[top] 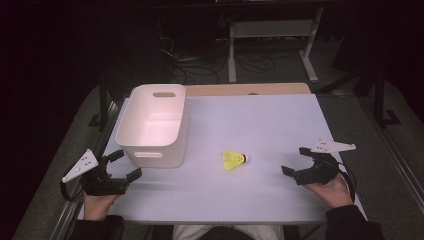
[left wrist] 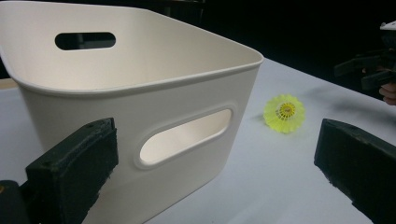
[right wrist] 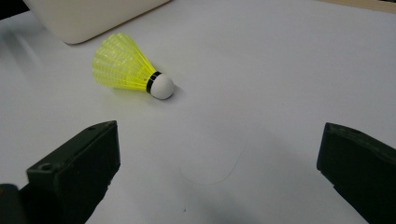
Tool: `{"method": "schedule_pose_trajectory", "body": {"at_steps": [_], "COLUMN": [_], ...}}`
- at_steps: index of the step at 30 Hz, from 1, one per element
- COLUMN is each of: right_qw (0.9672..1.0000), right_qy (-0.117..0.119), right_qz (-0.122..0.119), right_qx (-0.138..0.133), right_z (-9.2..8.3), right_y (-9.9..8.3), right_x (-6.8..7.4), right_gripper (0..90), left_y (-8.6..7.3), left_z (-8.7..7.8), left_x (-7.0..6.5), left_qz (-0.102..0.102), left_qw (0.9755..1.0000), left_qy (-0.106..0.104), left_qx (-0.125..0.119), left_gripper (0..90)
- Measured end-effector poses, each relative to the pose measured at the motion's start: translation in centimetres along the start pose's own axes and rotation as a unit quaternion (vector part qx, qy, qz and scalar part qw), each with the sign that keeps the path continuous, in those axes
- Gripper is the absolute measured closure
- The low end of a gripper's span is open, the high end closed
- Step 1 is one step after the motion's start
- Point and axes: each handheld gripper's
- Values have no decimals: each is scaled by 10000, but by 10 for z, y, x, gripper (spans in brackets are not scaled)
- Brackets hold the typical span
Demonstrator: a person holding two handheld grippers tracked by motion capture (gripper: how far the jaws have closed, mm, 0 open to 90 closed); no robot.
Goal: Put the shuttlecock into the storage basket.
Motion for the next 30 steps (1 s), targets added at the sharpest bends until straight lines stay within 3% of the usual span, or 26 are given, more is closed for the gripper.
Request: {"method": "schedule_pose_trajectory", "body": {"at_steps": [30], "right_qw": [10000], "right_qy": [-5], "right_qz": [-70], "right_qx": [70], "right_z": [1], "right_y": [-1], "right_x": [2], "right_gripper": [0], "left_y": [0], "left_z": [0], "left_x": [-1], "left_qz": [-7], "left_qw": [10000], "left_qy": [-73], "left_qx": [-22], "left_gripper": [0]}}
Point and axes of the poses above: each handheld gripper's, and its own axes: z roughly forward along the jaws, y roughly out of its top, x roughly to its left, and after that the axes turned 7 degrees about z, right-handed
